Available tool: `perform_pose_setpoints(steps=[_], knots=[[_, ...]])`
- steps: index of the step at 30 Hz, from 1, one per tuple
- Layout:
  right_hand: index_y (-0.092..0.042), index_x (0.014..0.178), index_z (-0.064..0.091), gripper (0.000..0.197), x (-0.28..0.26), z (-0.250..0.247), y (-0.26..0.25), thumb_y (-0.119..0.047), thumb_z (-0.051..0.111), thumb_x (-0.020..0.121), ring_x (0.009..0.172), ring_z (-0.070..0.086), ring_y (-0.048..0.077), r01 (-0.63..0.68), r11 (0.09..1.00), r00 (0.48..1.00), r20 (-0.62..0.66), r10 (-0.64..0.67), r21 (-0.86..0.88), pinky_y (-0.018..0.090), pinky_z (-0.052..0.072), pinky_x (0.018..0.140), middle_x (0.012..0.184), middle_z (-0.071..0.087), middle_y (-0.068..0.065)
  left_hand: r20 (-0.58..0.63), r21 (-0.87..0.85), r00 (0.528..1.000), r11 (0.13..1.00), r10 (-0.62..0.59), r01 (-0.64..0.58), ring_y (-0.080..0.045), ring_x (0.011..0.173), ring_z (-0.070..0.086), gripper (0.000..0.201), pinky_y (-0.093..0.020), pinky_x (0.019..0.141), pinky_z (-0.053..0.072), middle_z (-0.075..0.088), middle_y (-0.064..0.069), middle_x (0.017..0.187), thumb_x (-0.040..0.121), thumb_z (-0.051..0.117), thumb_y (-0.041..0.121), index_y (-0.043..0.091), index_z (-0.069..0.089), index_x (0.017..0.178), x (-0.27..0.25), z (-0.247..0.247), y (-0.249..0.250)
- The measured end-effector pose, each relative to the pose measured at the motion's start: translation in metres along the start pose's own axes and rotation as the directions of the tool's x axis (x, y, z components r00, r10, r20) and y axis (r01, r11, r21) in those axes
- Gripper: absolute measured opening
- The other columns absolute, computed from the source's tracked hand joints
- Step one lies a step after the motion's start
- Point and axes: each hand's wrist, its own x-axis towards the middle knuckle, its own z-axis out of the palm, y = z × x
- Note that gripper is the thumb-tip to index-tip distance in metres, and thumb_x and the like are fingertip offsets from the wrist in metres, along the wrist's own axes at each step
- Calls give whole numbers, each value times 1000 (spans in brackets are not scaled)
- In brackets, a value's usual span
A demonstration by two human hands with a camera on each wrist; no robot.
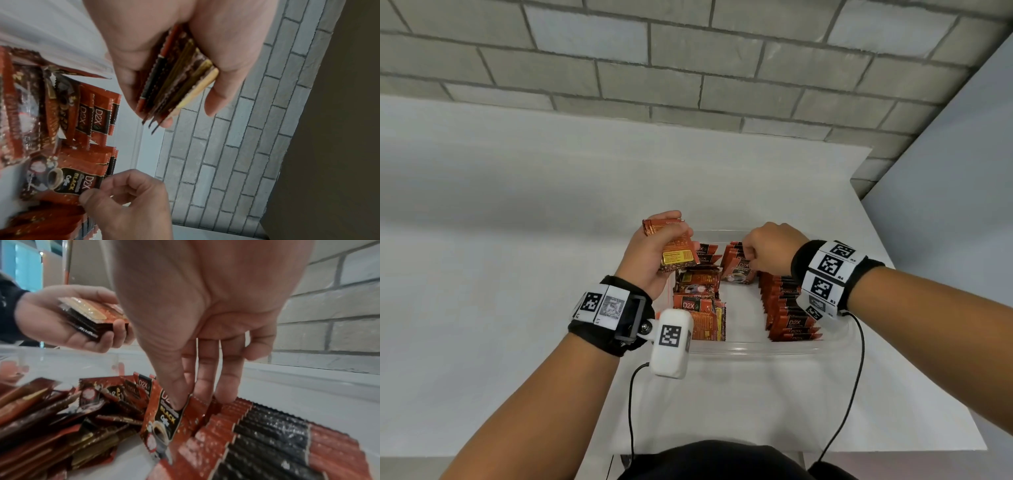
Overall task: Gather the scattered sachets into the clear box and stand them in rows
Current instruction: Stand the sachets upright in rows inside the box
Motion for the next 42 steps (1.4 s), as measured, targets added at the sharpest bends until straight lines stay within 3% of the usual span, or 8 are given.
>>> perform_pose_setpoints(steps=[8, 13, 29, 33, 35, 38, 40, 42], knots=[[-12, 95, 63, 15, 2, 5, -5, -7, 49, 90, 84, 62, 26, 37, 985, 999, -33, -43, -167, 31, 43, 79, 95, 65, 6, 15, 1, 1000, 1000, -8, 8, -25, 70, 69, 23, -30, 62, 57, 66, -12, 87, 88, 60, 4, 13, 59, 109, 0, -1, 0], [-11, 97, 66, 22, 4, 11, -5, -4, 48, 89, 83, 63, 25, 54, 967, 997, -34, -65, -247, 31, 38, 78, 95, 68, 5, 19, 0, 1000, 1000, -5, 5, -25, 70, 69, 23, -30, 62, 57, 66, -12, 87, 87, 60, 3, 12, 59, 108, 1, 0, 0], [-16, 100, 59, 13, 0, 3, -2, -14, 50, 90, 85, 59, 23, 78, 979, 994, -59, -90, -189, 32, 32, 78, 93, 64, 3, 13, -16, 1000, 1000, -13, 13, -26, 69, 70, 20, -30, 61, 57, 68, -12, 85, 88, 59, 5, 12, 59, 107, 3, 1, 0], [-17, 103, 59, 17, -11, -10, 2, -29, 51, 94, 80, 56, 19, 29, 999, 994, -109, -32, -30, 29, 35, 74, 93, 63, 1, 69, -43, 997, 998, -41, 44, -29, 67, 70, 20, -30, 58, 57, 70, -16, 83, 91, 50, 0, 9, 55, 109, 1, 3, 1], [-21, 105, 59, 20, -22, -19, 1, -37, 53, 94, 77, 55, 13, 38, 966, 986, -167, 6, 255, 26, 39, 69, 95, 63, -2, 92, -41, 995, 998, -50, 54, -31, 68, 70, 22, -32, 58, 57, 69, -17, 85, 90, 50, -2, 7, 56, 109, 0, 8, 1], [-28, 113, 56, 28, -38, -27, -10, -44, 59, 89, 75, 54, 1, 158, 738, 967, -255, 21, 656, 20, 42, 68, 95, 60, -9, 125, -19, 990, 998, -61, 64, -32, 74, 70, 29, -35, 63, 58, 68, -18, 93, 79, 64, -1, 8, 60, 106, 0, 17, 0], [-31, 121, 51, 40, -45, -27, -18, -45, 63, 86, 73, 57, 1, 198, 625, 966, -257, 5, 755, 20, 44, 70, 95, 61, -10, 145, 19, 987, 998, -66, 64, -29, 79, 70, 32, -35, 66, 58, 68, -17, 95, 74, 67, 2, 9, 62, 105, 1, 24, -3], [-31, 126, 48, 48, -48, -23, -21, -41, 67, 84, 71, 58, -1, 217, 595, 964, -264, -8, 774, 18, 43, 70, 96, 61, -9, 180, 52, 981, 997, -69, 61, -26, 79, 69, 27, -34, 64, 57, 67, -16, 95, 77, 65, 4, 10, 62, 103, 1, 32, -6]])
